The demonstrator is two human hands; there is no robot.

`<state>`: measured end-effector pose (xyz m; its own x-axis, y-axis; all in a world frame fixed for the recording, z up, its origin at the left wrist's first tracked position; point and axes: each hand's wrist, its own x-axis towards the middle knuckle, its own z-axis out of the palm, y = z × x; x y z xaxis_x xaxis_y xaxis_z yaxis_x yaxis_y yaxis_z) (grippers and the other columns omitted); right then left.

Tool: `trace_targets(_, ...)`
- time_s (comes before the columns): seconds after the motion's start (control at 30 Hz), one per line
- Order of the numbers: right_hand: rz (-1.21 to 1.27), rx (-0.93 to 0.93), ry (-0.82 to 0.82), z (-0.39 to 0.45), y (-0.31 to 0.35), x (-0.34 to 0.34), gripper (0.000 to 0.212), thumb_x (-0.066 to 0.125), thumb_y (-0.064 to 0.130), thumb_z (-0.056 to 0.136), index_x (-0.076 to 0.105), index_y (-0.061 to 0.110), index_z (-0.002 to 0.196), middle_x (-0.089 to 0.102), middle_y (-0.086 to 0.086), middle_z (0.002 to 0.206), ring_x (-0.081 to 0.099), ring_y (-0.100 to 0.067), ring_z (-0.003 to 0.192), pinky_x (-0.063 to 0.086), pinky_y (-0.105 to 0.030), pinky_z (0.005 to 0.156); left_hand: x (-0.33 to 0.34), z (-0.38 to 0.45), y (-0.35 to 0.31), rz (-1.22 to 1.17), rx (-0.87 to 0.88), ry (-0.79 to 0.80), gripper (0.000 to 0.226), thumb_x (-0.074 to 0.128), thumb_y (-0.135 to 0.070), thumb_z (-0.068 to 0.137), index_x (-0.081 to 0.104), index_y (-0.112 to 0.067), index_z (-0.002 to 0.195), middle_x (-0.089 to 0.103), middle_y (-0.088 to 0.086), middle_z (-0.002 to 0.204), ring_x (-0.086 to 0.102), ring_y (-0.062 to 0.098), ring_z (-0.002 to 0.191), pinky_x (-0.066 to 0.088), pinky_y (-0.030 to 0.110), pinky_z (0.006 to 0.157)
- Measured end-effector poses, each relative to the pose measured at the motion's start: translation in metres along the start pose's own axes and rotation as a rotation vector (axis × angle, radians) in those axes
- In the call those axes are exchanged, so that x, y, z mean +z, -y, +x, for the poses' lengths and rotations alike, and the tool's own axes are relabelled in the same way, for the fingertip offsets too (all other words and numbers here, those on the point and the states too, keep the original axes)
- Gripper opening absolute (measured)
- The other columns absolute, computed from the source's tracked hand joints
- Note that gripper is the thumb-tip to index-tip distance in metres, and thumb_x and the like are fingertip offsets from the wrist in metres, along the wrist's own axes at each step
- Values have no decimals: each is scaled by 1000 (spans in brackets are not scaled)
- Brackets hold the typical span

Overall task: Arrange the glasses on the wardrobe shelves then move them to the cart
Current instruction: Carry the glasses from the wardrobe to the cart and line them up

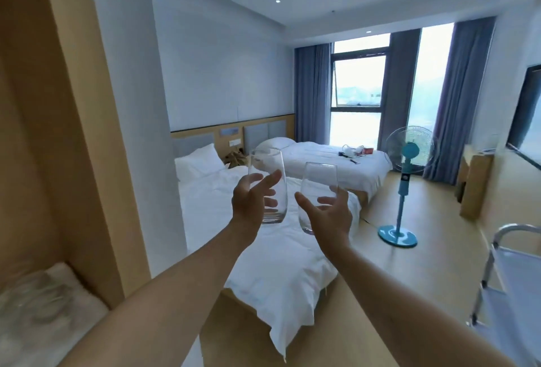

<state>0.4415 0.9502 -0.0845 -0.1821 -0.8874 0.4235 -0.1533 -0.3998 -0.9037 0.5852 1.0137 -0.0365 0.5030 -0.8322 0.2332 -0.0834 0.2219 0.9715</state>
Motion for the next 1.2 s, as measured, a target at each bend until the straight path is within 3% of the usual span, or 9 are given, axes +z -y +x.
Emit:
trace_targets(0.1,-37,-1,-28,29,-18,-26,87,88,61,64,46,25,131,59,12,94,64,-9,84,57,-43,90,42,12,8,-30,-18,41,77,70,-70,66,60,-22,125,76,4,96,76,18,76,57,29,67)
trace_targets(0.2,-55,-3,-66,52,-37,-51,87,89,60,63,46,27,131,62,10,98,62,-2,82,59,-39,86,81,24,18,-39,-36,85,78,71,-70,64,61,-21,124,76,4,95,76,17,74,58,29,65)
trace_targets(0.37,-90,32,-105,79,-63,-85,90,88,56,68,44,23,139,66,-1,113,68,-17,90,59,-37,86,137,37,37,-51,-83,171,82,72,-71,61,60,-20,125,76,5,98,76,21,79,62,44,85)
trace_targets(0.57,-106,92,-195,104,-86,-117,83,88,51,70,47,20,136,67,-5,114,66,-17,90,55,-27,78,196,59,56,-49,-124,270,74,77,-66,69,62,-19,123,75,5,98,76,19,75,62,40,80)
trace_targets(0.7,-102,137,-256,129,-102,-129,81,89,47,71,46,21,134,64,-6,111,66,-16,90,60,-48,85,233,84,69,-82,-138,341,59,78,-56,79,63,-18,120,75,8,99,76,25,79,62,49,85)
trace_targets(0.93,-149,144,-374,190,-127,-128,81,88,50,71,47,21,135,64,1,103,67,-17,91,59,-48,87,290,141,84,-109,-105,490,78,75,-70,60,64,-20,119,75,9,99,76,24,80,64,40,74)
trace_targets(1.2,-140,183,-435,263,-153,-98,86,88,47,73,45,18,141,63,-2,106,67,-17,92,61,-50,81,344,231,113,-100,-103,590,89,74,-83,48,66,-23,113,75,7,97,76,21,76,63,42,80)
